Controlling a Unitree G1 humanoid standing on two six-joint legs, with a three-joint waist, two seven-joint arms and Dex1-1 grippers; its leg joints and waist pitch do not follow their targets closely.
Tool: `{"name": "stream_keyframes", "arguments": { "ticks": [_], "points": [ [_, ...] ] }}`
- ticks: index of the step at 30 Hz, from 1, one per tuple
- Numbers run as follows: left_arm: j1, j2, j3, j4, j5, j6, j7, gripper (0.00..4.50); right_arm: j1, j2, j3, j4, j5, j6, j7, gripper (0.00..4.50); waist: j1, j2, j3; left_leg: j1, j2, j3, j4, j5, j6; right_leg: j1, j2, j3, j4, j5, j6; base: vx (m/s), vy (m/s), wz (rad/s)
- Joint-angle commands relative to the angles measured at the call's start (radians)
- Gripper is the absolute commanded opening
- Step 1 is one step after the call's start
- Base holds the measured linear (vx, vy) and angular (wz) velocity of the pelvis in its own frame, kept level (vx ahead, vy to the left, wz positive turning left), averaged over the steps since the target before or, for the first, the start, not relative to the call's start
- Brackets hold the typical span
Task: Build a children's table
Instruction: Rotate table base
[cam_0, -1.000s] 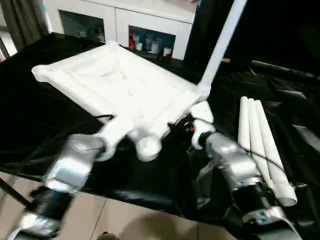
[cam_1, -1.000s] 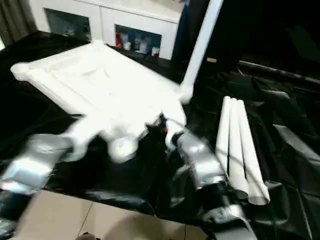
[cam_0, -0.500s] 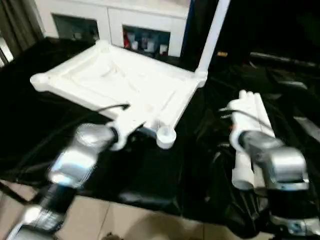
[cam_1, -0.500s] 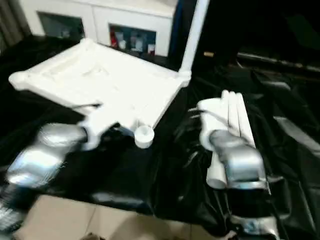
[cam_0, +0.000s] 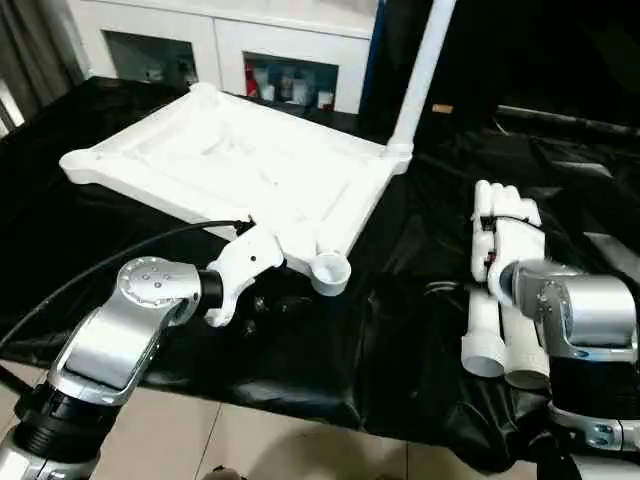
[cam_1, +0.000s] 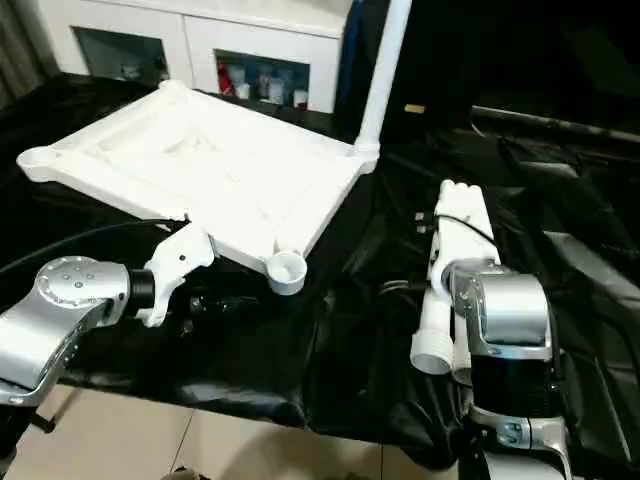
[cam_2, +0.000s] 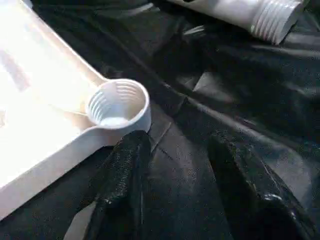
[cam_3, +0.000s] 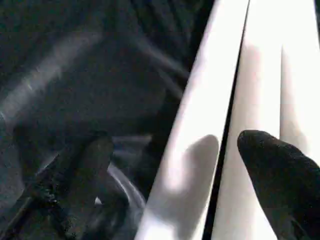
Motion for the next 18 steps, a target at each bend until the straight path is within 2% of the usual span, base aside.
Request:
{"name": "stream_keyframes", "arguments": {
  "ticks": [1,6,11,12,18],
  "points": [
    [-0.024,0.013,-0.007,-0.017,-0.01,0.006,-0.008,2.28,-0.002,0.011,-0.038,0.013,0.007,0.028,0.0,4.41,0.002,0.011,-0.071,0.01,-0.035,0.023,-0.056,-0.143,-0.064,0.046,-0.005,0.02,-0.066,-0.095,-0.136,0.0,0.0,0.0],
    [-0.029,0.021,-0.009,-0.018,-0.013,0.01,0.0,2.28,0.005,0.013,-0.033,0.038,0.034,0.029,0.001,4.41,0.004,0.012,-0.071,0.014,-0.034,0.024,-0.055,-0.148,-0.064,0.046,-0.005,0.02,-0.065,-0.09,-0.146,0.0,0.0,0.0],
    [-0.028,0.023,-0.011,-0.028,-0.017,0.019,0.003,2.28,-0.001,0.025,-0.035,0.06,0.043,0.048,0.011,4.41,0.006,0.009,-0.072,0.013,-0.034,0.025,-0.055,-0.139,-0.061,0.048,-0.007,0.02,-0.064,-0.095,-0.148,0.0,0.0,0.0],
    [-0.027,0.024,-0.011,-0.03,-0.018,0.019,0.006,2.28,-0.003,0.032,-0.039,0.074,0.045,0.048,0.015,4.41,0.005,0.005,-0.071,0.012,-0.034,0.025,-0.055,-0.137,-0.06,0.048,-0.006,0.02,-0.065,-0.094,-0.147,0.0,0.0,0.0],
    [-0.028,0.034,-0.007,-0.034,-0.025,0.018,0.012,2.28,-0.014,0.052,-0.054,0.119,0.061,0.039,0.006,4.41,0.007,0.004,-0.072,0.012,-0.034,0.025,-0.054,-0.129,-0.058,0.048,-0.007,0.02,-0.063,-0.095,-0.146,0.0,0.0,0.0]
  ]
}}
